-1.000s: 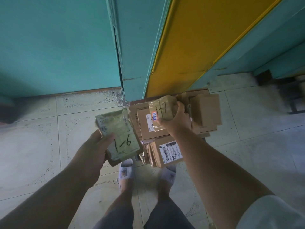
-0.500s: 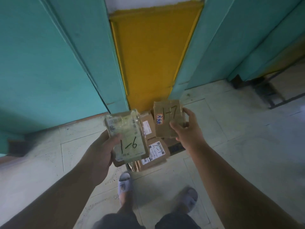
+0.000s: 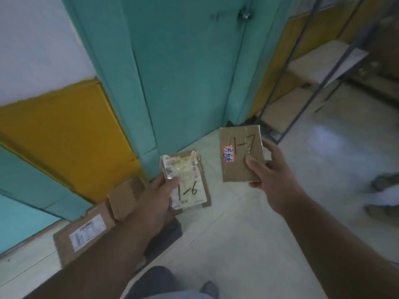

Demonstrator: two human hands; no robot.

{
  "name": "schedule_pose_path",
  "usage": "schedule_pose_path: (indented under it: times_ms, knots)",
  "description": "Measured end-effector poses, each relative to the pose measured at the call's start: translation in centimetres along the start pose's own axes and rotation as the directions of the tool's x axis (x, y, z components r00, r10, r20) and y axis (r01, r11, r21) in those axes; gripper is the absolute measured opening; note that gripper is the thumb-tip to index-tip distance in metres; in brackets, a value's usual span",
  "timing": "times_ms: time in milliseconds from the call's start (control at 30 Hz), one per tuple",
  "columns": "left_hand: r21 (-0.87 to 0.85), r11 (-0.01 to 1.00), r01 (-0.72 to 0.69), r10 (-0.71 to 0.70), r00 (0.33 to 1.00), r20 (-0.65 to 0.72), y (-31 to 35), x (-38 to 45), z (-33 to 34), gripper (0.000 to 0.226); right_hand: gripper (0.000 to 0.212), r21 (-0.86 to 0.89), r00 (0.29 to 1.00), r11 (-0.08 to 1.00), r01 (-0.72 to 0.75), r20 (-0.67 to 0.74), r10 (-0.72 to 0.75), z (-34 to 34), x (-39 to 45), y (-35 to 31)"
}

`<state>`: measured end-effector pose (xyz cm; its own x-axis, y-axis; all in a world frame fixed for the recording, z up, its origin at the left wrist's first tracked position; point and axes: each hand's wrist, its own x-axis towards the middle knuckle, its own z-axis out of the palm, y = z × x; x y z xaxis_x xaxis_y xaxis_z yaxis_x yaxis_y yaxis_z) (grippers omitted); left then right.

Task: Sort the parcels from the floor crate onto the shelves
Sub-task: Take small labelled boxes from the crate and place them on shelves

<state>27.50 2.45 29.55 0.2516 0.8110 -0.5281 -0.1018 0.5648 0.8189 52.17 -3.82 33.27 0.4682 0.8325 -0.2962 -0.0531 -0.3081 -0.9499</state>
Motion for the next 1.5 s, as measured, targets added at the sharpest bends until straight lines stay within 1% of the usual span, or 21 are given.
schedule_pose_path:
  times_ms: [133,200,333,467,567,733,833,933,1000,1167,1300,1500]
  knots:
    - [0.106,0.994,-0.040,0.032,0.996,0.077,1.3,4.9,6.8,0.021,0.049,0.109,0.996,0.994,0.003,-0.085,0.007,-5.7,3.1,-1.7]
    - [0.138,0.988,-0.063,0.047,0.992,0.116,2.4,8.0,10.4,0.019,0.049,0.148,0.991,0.988,0.037,-0.133,-0.018,-8.3,5.1,-2.7]
    - [0.197,0.974,-0.117,0.073,0.974,0.217,5.2,14.3,18.7,0.019,0.047,0.141,0.964,0.984,0.106,-0.257,-0.067,-14.1,8.7,-5.1]
    - [0.213,0.967,-0.139,0.054,0.930,0.365,7.7,18.1,29.4,0.027,0.050,0.150,0.921,0.980,0.130,-0.385,-0.064,-21.7,10.9,-7.0]
    - [0.190,0.968,-0.166,0.058,0.880,0.472,8.1,19.8,37.8,0.027,0.052,0.157,0.874,0.977,0.148,-0.484,-0.054,-28.0,12.8,-7.4]
    - [0.130,0.983,-0.132,0.040,0.834,0.550,6.5,21.1,52.0,0.023,0.051,0.149,0.798,0.975,0.165,-0.601,-0.043,-40.1,16.9,-7.1]
    - [0.104,0.986,-0.128,0.052,0.839,0.542,6.2,21.2,60.1,0.024,0.052,0.112,0.796,0.979,0.172,-0.601,-0.071,-47.5,20.0,-8.2]
    - [0.080,0.986,-0.146,0.080,0.839,0.538,7.2,21.2,67.0,0.021,0.056,0.090,0.808,0.979,0.181,-0.581,-0.097,-53.9,23.4,-10.1]
    - [0.070,0.985,-0.155,0.095,0.844,0.527,8.0,21.9,70.9,0.020,0.058,0.066,0.819,0.981,0.183,-0.562,-0.115,-57.6,26.3,-11.2]
    - [0.041,0.983,-0.182,0.141,0.868,0.477,9.9,25.8,79.5,0.016,0.057,0.092,0.824,0.973,0.212,-0.551,-0.128,-65.8,35.5,-12.4]
    - [0.025,0.980,-0.198,0.159,0.852,0.498,11.7,30.1,88.0,0.017,0.056,0.093,0.830,0.968,0.233,-0.538,-0.148,-72.2,42.2,-13.9]
    - [0.068,0.973,-0.221,0.151,0.832,0.534,13.8,34.4,101.7,0.016,0.055,0.084,0.800,0.976,0.203,-0.589,-0.116,-83.2,48.8,-16.1]
